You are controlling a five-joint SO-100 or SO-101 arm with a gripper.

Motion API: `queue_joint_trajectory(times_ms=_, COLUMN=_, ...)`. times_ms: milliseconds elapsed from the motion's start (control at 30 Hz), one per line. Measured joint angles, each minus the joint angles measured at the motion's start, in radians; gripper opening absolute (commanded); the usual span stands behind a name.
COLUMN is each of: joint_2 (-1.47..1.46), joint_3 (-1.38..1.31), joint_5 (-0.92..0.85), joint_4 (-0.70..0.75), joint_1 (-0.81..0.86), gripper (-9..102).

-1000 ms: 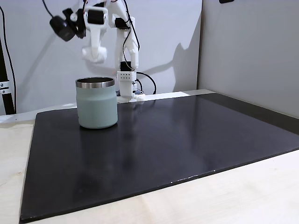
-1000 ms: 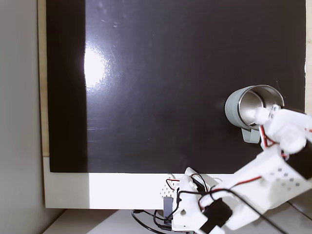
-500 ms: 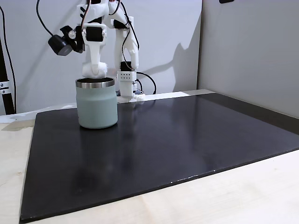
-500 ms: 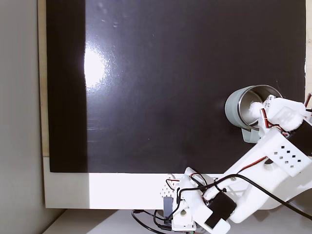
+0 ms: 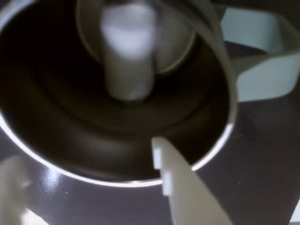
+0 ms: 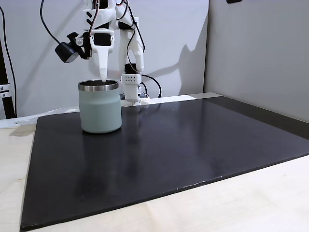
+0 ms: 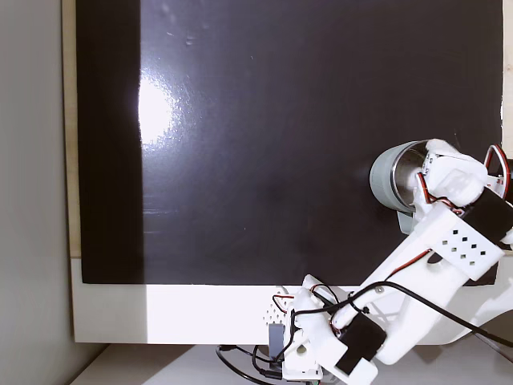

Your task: Grasp a gauze and put it in the cup.

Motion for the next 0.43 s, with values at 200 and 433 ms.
queue_joint_trajectory(times_ms=200, joint_2=0.0, joint_3=0.0, joint_5=-0.003, joint_4=-0.003, joint_1=0.0, gripper=33)
queue_joint_trajectory(times_ms=433, joint_2=0.008, joint_3=0.0, joint_5=-0.003, joint_4=0.009, joint_1=-0.006, gripper=33)
